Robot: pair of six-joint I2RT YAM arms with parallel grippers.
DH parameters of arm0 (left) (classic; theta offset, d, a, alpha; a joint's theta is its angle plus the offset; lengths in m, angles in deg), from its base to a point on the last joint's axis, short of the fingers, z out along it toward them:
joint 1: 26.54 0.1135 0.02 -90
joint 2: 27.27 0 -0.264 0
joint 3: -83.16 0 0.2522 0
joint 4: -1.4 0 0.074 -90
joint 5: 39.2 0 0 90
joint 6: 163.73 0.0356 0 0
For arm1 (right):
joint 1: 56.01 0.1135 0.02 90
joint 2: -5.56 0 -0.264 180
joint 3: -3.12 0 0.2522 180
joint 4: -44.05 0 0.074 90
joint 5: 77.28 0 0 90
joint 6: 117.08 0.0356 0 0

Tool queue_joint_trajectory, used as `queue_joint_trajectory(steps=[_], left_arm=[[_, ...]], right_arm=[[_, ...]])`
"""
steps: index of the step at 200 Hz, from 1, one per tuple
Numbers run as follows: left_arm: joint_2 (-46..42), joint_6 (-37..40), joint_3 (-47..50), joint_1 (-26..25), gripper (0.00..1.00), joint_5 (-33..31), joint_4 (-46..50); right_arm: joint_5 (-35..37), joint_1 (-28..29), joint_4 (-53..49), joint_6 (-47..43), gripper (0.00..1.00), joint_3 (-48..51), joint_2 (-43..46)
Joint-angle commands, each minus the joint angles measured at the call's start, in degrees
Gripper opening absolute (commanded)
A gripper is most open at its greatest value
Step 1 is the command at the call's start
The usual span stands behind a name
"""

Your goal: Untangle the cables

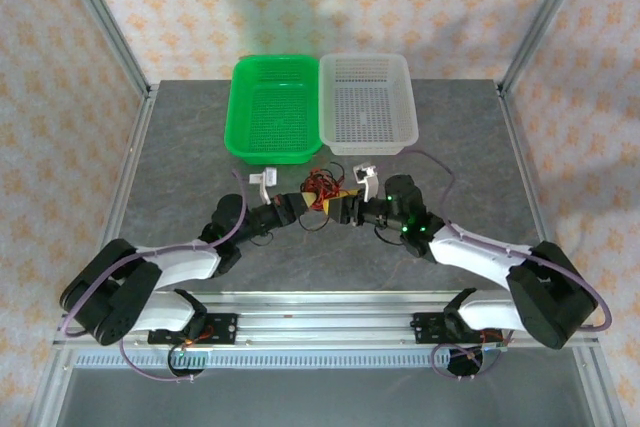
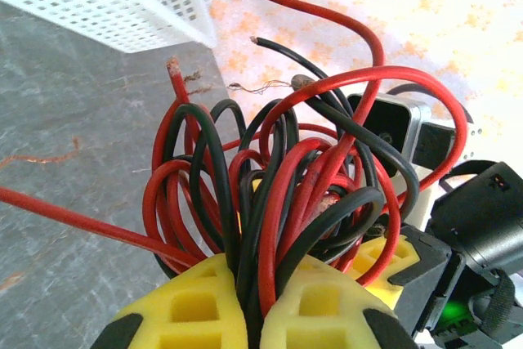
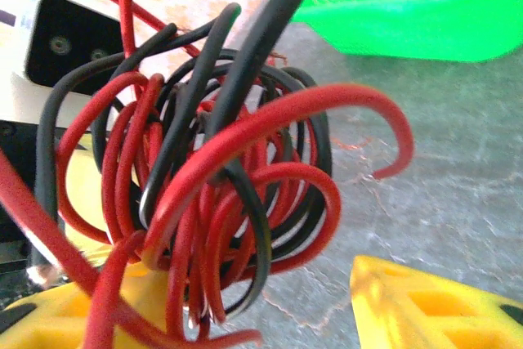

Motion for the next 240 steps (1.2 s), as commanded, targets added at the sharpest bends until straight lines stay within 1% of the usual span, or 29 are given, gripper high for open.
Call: queue_joint_trajectory(steps=[1,15,24,31,43,54,64,66,69,77,79,85,90,104,116,129,142,149,170,186,199,218,240], left_arm=[[-3.04,2.29,-3.26,-1.79,0.00,1.31,2.11],[-3.41,1.74,-3.31,-2.72,0.00,1.25,1.11],[-3.48,1.04,-3.27,-3.20,0.00,1.41,-0.25],[-3.40,0.44,-3.27,-3.56,0.00,1.62,-1.37],[-3.35,-0.30,-3.28,-4.10,0.00,1.95,-3.42],[-3.53,-0.70,-3.49,-4.46,0.00,2.19,-4.28],[-3.96,-0.42,-4.08,-4.65,0.00,2.40,-3.32],[-4.06,-0.29,-4.24,-4.64,0.00,2.35,-2.80],[-4.36,0.02,-4.46,-4.64,0.02,2.31,-1.96],[-5.56,1.75,-5.31,-4.64,0.17,1.93,1.42],[-5.82,2.39,-5.54,-4.68,0.20,1.77,2.58],[-7.09,4.39,-6.45,-4.69,0.33,1.07,6.36],[-8.20,6.33,-7.14,-4.73,0.41,0.28,10.06],[-11.42,13.03,-10.44,-4.73,0.57,-2.13,21.76],[-13.86,18.83,-13.55,-4.73,0.65,-4.74,31.42],[-15.72,24.81,-16.84,-4.73,0.68,-7.43,40.03],[-16.42,30.23,-19.94,-4.73,0.69,-9.35,46.68],[-16.47,32.69,-21.58,-4.73,0.69,-9.99,49.47],[-15.60,39.14,-25.14,-4.71,0.70,-10.62,55.09],[-14.88,43.93,-26.68,-4.73,0.70,-10.12,57.10],[-14.39,46.66,-27.63,-4.73,0.70,-9.10,57.67],[-14.05,47.71,-27.68,-4.73,0.70,-6.75,56.46],[-15.20,48.17,-25.94,-4.73,0.70,-5.68,54.24]], right_arm=[[-4.29,-0.25,6.87,-1.32,0.54,0.66,1.48],[-5.85,-0.27,8.36,-1.47,0.46,0.55,1.39],[-6.73,-0.25,8.99,-1.56,0.38,0.52,1.30],[-7.31,-0.25,9.37,-1.79,0.30,0.41,1.30],[-8.04,-0.30,9.65,-2.08,0.08,0.52,1.79],[-7.95,-0.25,9.22,-2.51,0.00,0.50,3.23],[-7.17,-0.25,7.76,-3.44,0.00,0.47,3.84],[-7.01,-0.25,7.14,-3.70,0.00,0.41,5.14],[-6.63,-0.25,6.32,-4.22,0.00,0.25,6.08],[-5.49,-0.25,3.18,-5.97,0.00,-0.24,7.92],[-5.19,-0.27,2.28,-6.44,0.00,-0.36,8.43],[-4.22,-0.27,-0.63,-8.14,0.00,-0.87,9.92],[-3.36,-0.26,-3.41,-9.78,0.00,-1.43,11.04],[-1.54,-0.34,-11.54,-14.87,0.00,-3.34,14.01],[-0.56,-0.38,-18.82,-19.22,0.00,-5.56,15.72],[-0.62,-0.50,-25.62,-23.54,0.00,-7.94,16.57],[-3.55,-0.60,-27.08,-25.00,0.00,-9.11,16.64],[-5.47,-0.60,-28.13,-26.30,0.00,-9.81,16.30],[-8.16,-0.60,-34.11,-31.42,0.00,-13.19,14.63],[-11.66,-0.69,-40.14,-35.63,0.00,-17.29,12.44],[-12.64,-0.72,-44.83,-38.41,0.00,-20.38,10.73],[-11.94,-0.74,-48.29,-40.89,0.00,-23.07,9.76],[-12.73,-1.25,-50.97,-43.47,0.00,-25.13,9.48]])
